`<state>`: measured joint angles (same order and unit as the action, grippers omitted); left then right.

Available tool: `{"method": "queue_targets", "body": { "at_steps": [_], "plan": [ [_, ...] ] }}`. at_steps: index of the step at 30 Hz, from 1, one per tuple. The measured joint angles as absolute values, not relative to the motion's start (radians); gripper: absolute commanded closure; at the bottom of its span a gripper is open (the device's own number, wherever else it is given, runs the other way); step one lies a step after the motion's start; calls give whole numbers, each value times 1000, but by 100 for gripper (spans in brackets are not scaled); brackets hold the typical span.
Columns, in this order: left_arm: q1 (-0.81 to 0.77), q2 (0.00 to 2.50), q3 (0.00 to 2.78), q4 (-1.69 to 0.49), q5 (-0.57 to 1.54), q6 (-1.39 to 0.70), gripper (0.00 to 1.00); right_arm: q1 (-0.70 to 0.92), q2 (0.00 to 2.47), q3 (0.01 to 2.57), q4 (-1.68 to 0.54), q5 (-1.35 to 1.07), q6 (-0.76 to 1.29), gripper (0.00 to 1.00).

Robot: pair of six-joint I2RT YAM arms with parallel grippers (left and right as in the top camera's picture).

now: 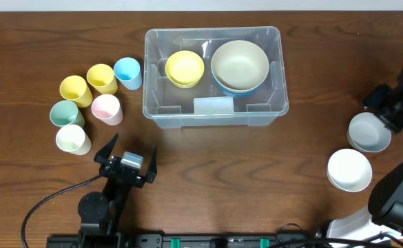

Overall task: Pack container
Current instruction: 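Release the yellow bowl and move the right gripper to the white bowl, then grasp the white bowl rim with the right gripper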

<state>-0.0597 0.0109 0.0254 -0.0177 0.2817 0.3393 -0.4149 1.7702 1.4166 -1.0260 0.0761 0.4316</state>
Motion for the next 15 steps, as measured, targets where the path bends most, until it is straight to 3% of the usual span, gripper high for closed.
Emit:
{"method": "queue_targets", "body": {
  "at_steps": [8, 15],
  "plan": [
    [-60, 11, 25, -17, 282, 339, 2, -391, 1770, 1232, -833, 47, 427, 51],
    [-60, 11, 25, -18, 282, 339, 2, -390, 1770, 1133, -709, 31, 429, 58]
  ]
}}
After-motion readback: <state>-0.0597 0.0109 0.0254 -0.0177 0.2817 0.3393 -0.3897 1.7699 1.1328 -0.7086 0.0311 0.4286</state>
